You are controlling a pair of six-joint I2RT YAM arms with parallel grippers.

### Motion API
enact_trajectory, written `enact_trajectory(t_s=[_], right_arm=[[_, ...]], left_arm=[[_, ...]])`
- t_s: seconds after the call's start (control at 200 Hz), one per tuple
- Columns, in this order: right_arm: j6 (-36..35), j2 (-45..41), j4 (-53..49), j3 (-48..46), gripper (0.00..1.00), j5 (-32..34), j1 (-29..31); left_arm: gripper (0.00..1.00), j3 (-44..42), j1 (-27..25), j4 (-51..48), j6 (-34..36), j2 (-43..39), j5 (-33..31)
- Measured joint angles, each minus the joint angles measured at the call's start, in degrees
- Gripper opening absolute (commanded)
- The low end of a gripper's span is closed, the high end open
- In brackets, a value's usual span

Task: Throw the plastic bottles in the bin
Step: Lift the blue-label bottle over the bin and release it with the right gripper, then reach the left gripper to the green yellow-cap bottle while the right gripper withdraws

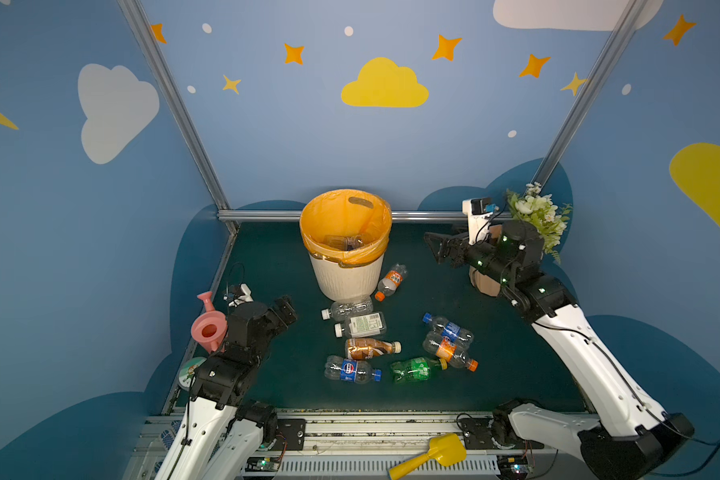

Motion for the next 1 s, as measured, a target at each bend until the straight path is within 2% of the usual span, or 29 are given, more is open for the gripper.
enact_trajectory(t_s=[0.15,0.38,0.536,0.681,0.806,1.001], right_arm=[[1.4,-2.3,-0.8,-6.8,0.94,0.5,-2.8],[3.1,-6.5,-1.4,-8.3,0.94,1.2,-5.0],[4.7,-7.9,-2.0,-11.0,0.94,2.1,-7.7],[5.9,-8.9,-3.5,-13.1,0.94,2.6,-10.5],[7.1,-9.6,-3.9,-14.1,0.94,2.7,-13.0],[8.9,-11.0,-4.7,-16.0,0.94,2.6,-16.0]], left_arm=[[1.00,0.4,-5.2,0.2,1.1,0.6,-3.1],[1.00,3.0,-15.0,1.3,3.7,6.1,-7.8],[1.00,5.2,-26.8,2.7,8.5,11.4,-13.4],[1.00,9.3,-38.3,4.5,16.0,18.6,-17.9],[1.00,12.3,-44.1,7.5,22.5,25.4,-16.3],[1.00,15.8,-47.8,9.2,29.8,37.0,-6.4]])
